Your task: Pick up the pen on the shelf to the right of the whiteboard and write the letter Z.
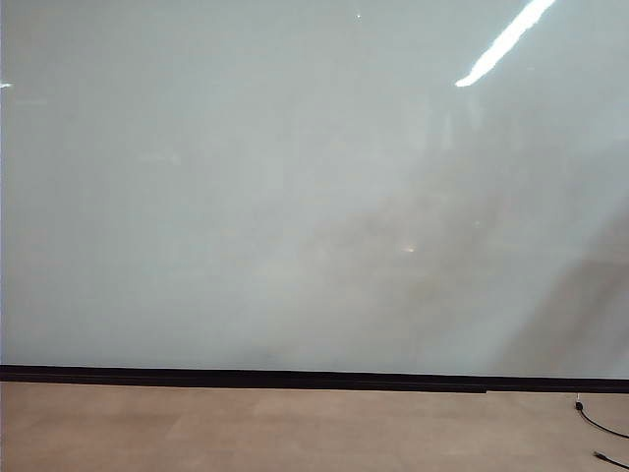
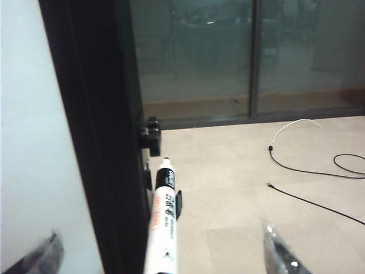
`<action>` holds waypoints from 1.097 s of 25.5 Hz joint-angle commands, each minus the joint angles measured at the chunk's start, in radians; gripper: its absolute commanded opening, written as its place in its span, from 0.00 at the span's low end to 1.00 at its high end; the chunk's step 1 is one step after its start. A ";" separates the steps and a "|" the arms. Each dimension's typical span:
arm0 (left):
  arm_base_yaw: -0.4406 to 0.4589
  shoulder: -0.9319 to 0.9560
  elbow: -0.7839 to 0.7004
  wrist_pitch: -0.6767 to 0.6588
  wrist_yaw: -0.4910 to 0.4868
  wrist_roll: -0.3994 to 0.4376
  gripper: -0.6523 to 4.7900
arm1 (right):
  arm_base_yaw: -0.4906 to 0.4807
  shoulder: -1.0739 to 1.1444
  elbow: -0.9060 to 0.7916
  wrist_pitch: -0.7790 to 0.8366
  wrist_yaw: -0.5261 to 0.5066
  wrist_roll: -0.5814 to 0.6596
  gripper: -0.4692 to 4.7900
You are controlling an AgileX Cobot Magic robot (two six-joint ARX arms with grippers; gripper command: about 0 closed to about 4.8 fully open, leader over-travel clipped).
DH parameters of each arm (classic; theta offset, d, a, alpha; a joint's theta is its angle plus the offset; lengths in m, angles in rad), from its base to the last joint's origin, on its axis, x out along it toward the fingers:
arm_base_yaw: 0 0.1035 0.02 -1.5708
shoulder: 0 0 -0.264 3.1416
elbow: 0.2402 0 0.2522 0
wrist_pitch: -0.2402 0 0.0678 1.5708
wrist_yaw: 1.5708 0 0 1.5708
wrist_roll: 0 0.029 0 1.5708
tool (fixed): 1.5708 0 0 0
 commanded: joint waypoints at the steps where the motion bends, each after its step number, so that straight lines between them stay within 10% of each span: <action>1: 0.000 0.000 0.002 0.011 0.000 0.005 0.11 | 0.000 0.060 0.040 0.016 -0.030 0.016 1.00; 28: 0.000 0.000 0.002 0.011 0.000 0.005 0.11 | -0.024 0.197 0.178 0.017 -0.179 0.021 0.94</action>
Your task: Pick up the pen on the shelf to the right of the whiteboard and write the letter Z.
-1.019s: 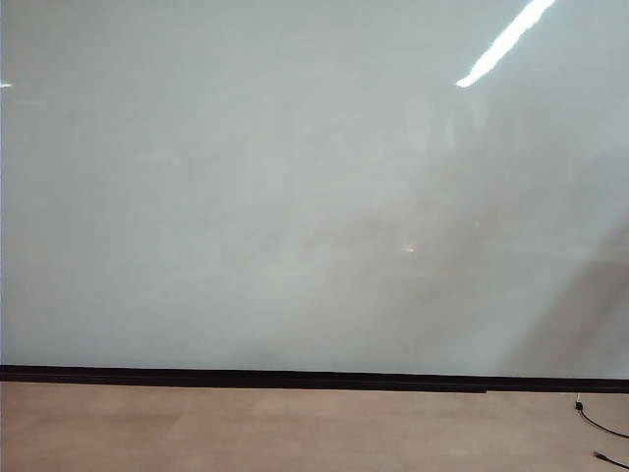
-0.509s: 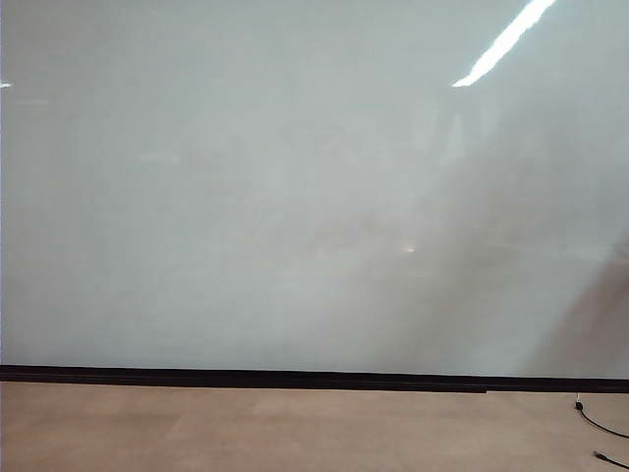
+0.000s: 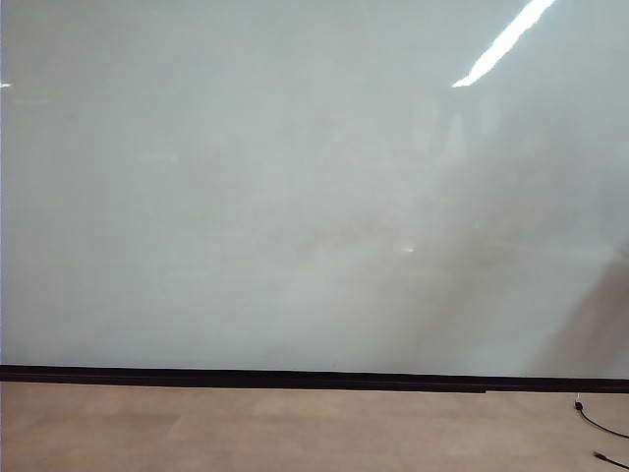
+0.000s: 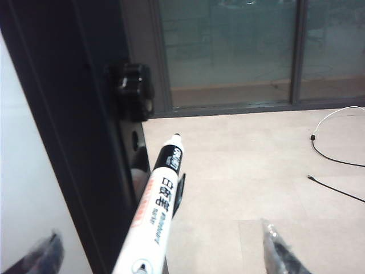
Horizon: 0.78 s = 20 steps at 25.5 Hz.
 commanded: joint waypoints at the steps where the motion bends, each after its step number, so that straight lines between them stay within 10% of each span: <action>1: 0.000 0.000 0.002 0.011 0.000 0.005 0.11 | -0.001 -0.006 0.014 0.019 -0.030 0.004 0.94; 20: 0.000 0.000 0.002 0.011 0.000 0.005 0.11 | -0.001 -0.006 0.023 0.019 -0.025 0.001 0.64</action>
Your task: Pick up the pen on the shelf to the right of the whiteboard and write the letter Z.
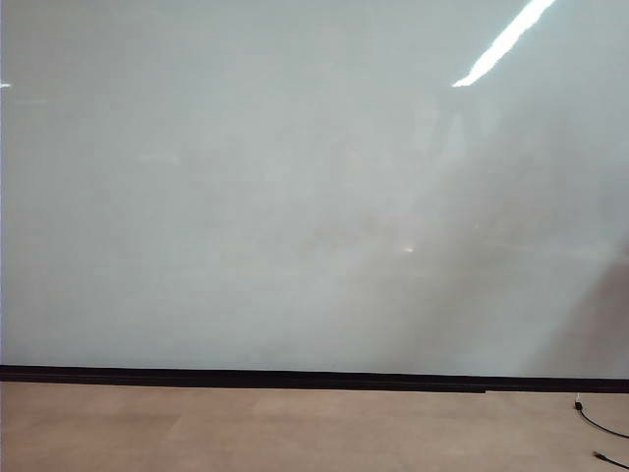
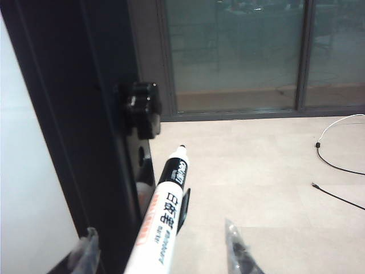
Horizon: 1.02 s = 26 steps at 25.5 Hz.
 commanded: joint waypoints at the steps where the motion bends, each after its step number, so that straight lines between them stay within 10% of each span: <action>1: 0.000 0.000 0.002 0.011 0.000 0.005 0.11 | 0.000 -0.005 0.005 0.017 -0.002 0.002 0.61; 26: 0.000 0.000 0.002 0.011 0.000 0.005 0.11 | 0.012 -0.005 0.011 0.017 -0.025 0.001 0.52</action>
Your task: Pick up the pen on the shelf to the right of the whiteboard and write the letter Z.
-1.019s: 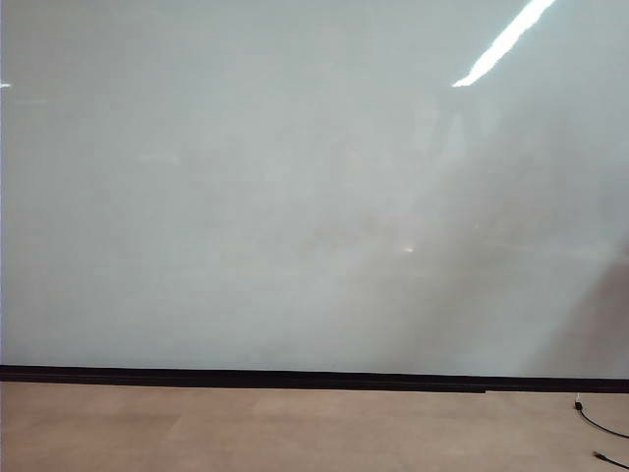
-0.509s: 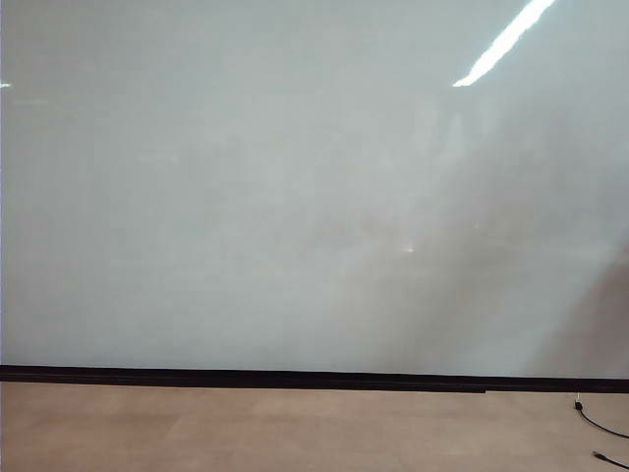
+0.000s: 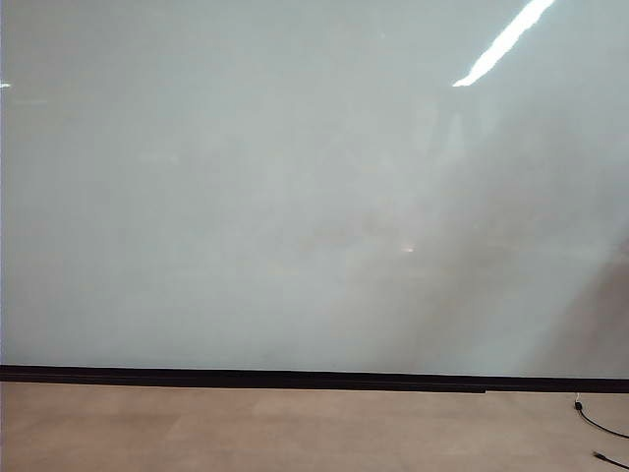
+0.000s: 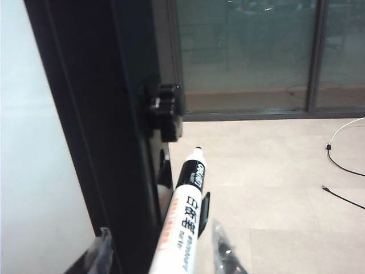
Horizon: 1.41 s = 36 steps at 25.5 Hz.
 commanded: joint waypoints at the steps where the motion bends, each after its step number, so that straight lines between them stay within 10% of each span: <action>1: 0.000 0.000 0.002 0.011 0.000 0.005 0.11 | 0.000 -0.005 0.012 0.018 -0.003 0.001 0.52; 36: 0.000 0.000 0.002 0.011 0.000 0.005 0.11 | -0.001 -0.003 -0.001 0.012 0.016 0.002 0.49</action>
